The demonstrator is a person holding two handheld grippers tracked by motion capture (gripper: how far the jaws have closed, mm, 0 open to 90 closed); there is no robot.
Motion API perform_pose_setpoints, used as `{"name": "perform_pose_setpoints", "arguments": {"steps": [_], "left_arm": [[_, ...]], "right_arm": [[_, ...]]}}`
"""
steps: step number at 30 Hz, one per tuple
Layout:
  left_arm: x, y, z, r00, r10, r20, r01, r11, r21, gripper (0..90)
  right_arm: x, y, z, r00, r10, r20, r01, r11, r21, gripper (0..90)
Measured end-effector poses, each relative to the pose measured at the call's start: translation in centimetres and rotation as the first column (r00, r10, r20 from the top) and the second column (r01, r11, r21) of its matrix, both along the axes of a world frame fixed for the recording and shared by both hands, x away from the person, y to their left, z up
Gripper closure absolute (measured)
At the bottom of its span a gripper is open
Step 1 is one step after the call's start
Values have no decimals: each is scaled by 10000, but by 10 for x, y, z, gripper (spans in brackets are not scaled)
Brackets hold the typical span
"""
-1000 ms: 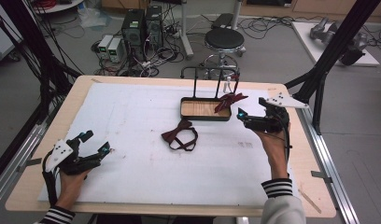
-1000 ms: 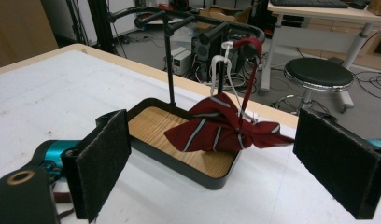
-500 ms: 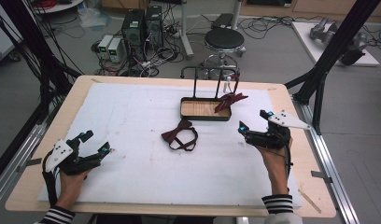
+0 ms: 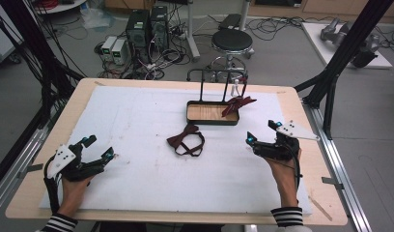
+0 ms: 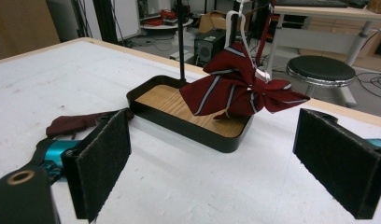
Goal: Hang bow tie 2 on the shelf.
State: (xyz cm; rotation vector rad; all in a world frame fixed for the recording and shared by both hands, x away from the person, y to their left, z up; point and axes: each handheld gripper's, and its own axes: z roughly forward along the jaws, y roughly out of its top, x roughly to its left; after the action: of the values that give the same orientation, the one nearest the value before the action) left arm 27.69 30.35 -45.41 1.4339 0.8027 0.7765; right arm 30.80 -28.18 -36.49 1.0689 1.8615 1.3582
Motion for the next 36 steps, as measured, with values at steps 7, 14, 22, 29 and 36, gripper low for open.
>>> {"name": "perform_pose_setpoints", "arguments": {"steps": [7,14,22,29,36], "left_arm": [[0,0,0,10000,2,-10,-2,10000,-12,189],[0,0,0,10000,-5,-30,5,10000,-4,189],[0,0,0,10000,3,-30,-3,10000,-24,188],[1,1,0,10000,-2,-28,2,10000,-49,189],[1,1,0,10000,3,-35,-3,10000,-96,189]], "right_arm": [[4,1,-2,10000,-23,-94,21,9998,-202,103],[10,7,0,9994,214,-280,-225,9988,-424,102],[26,25,10,9937,915,-639,-965,9921,-804,103],[42,46,16,9809,1614,-1085,-1742,9772,-1214,103],[64,75,22,9632,2204,-1540,-2461,9533,-1750,104]]}}
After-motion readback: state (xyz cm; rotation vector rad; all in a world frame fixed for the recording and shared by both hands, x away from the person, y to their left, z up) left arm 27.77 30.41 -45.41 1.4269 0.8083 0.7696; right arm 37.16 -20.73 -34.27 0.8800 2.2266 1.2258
